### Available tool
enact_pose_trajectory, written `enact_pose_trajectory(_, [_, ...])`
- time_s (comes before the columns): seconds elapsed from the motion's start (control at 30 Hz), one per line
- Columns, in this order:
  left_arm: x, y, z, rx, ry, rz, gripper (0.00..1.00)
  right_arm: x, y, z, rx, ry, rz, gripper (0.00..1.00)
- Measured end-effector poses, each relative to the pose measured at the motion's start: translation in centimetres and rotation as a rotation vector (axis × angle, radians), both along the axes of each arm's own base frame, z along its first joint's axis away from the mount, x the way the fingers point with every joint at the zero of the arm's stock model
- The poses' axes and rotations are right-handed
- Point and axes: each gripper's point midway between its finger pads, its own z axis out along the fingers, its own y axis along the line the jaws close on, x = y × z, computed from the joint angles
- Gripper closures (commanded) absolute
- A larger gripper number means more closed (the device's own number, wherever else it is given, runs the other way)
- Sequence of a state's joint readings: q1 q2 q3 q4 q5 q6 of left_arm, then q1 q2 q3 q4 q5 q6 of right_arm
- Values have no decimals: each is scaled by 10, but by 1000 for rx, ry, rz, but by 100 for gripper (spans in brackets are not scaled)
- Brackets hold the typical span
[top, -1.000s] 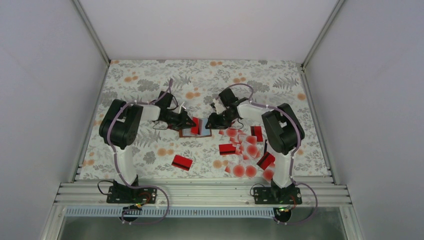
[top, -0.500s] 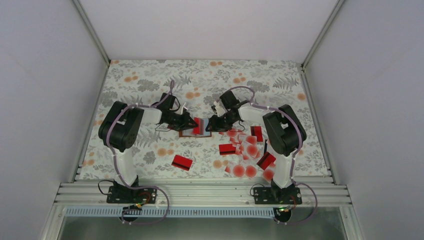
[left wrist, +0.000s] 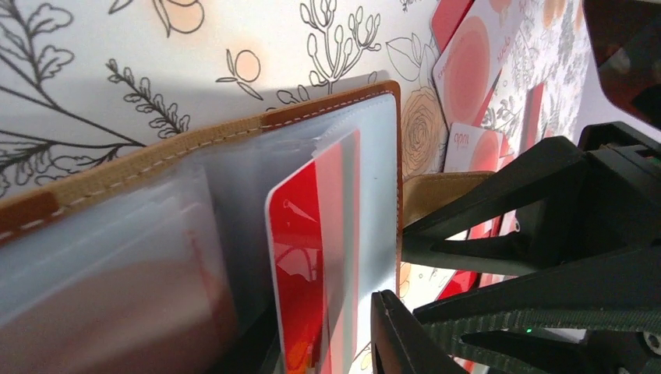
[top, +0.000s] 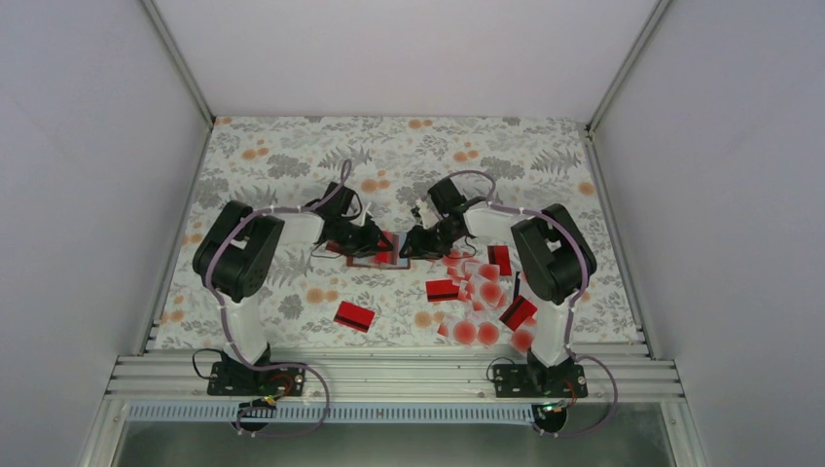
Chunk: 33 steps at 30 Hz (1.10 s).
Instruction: Put the credit cards into the card holder
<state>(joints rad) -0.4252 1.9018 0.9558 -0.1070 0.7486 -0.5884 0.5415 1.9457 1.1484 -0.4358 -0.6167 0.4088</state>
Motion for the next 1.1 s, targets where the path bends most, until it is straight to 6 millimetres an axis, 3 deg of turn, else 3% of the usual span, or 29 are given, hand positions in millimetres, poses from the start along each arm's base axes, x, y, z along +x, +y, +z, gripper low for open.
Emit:
enact_pose_trajectory(0.2, [-1, -3, 6, 49, -16, -11, 48, -2, 1, 0, 7, 12, -3, 62])
enact_pose_trajectory(0.43, [-1, -3, 13, 164, -60, -38, 28, -4, 1, 0, 14, 8, -3, 62])
enact_pose_trajectory(0.73, [-4, -1, 12, 308, -82, -59, 19, -7, 0, 0, 14, 12, -5, 62])
enact_pose_trajectory(0.87, [-6, 1, 12, 339, -81, -61, 0, -7, 0, 0, 12, 14, -7, 62])
enact_pose_trajectory(1.1, [-11, 8, 16, 431, -103, -56, 0, -9, -1, 0, 14, 18, -13, 63])
